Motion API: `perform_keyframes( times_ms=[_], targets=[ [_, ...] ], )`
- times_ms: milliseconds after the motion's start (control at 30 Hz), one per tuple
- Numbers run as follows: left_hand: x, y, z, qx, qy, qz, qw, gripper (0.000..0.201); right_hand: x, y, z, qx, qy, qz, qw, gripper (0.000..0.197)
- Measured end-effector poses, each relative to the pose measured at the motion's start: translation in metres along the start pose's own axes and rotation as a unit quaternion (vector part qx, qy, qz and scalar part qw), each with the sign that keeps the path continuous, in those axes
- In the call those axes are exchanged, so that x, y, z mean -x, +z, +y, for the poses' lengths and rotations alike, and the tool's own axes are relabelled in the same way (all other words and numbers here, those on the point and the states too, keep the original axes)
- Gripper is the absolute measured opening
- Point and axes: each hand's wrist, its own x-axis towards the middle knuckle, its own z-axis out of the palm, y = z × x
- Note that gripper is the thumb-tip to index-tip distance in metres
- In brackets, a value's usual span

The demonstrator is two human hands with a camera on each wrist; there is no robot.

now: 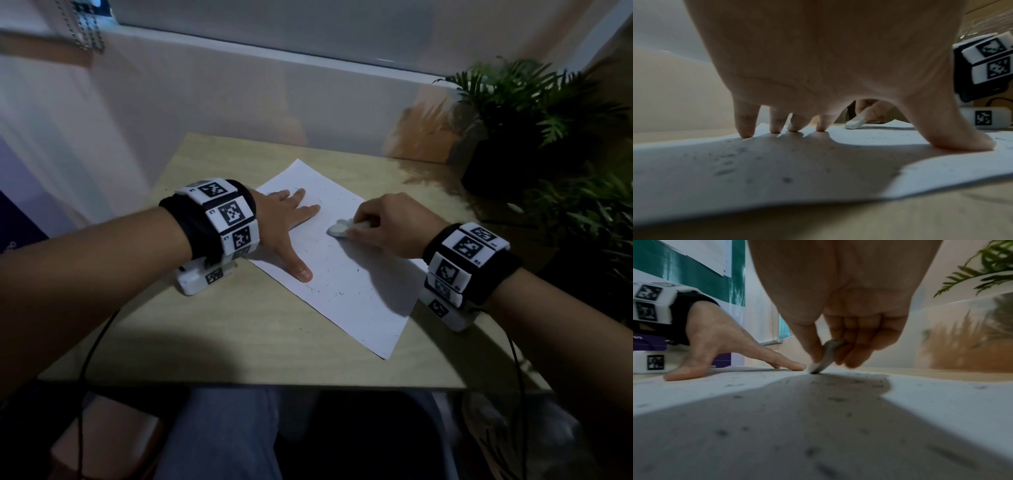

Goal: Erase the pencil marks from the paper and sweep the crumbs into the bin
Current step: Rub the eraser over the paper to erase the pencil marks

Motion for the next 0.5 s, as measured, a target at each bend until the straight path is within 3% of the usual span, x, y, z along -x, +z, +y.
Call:
perform_keyframes(
  times_ms=[167, 267, 367, 500],
  targets=[
    [0.004, 0.000, 0.003, -0.006, -0.007, 0.003, 1.000, 0.151, -0.008, -0.004, 0.010, 0.044, 0.074, 0.039, 0.996, 0.044],
    [0.004, -0.001, 0.002, -0.005, -0.003, 0.000, 1.000, 0.152, -0.002, 0.000, 0.002, 0.020, 0.034, 0.016, 0.999, 0.031],
    [0.003, 0.001, 0.002, -0.011, 0.002, 0.009, 1.000, 0.161, -0.001, 0.000, -0.004, -0.033, 0.010, -0.015, 0.999, 0.038],
    [0.006, 0.002, 0.003, -0.024, 0.001, 0.022, 0.999, 0.151, -0.015, -0.003, 0.004, -0.025, 0.078, 0.036, 0.996, 0.038]
  ],
)
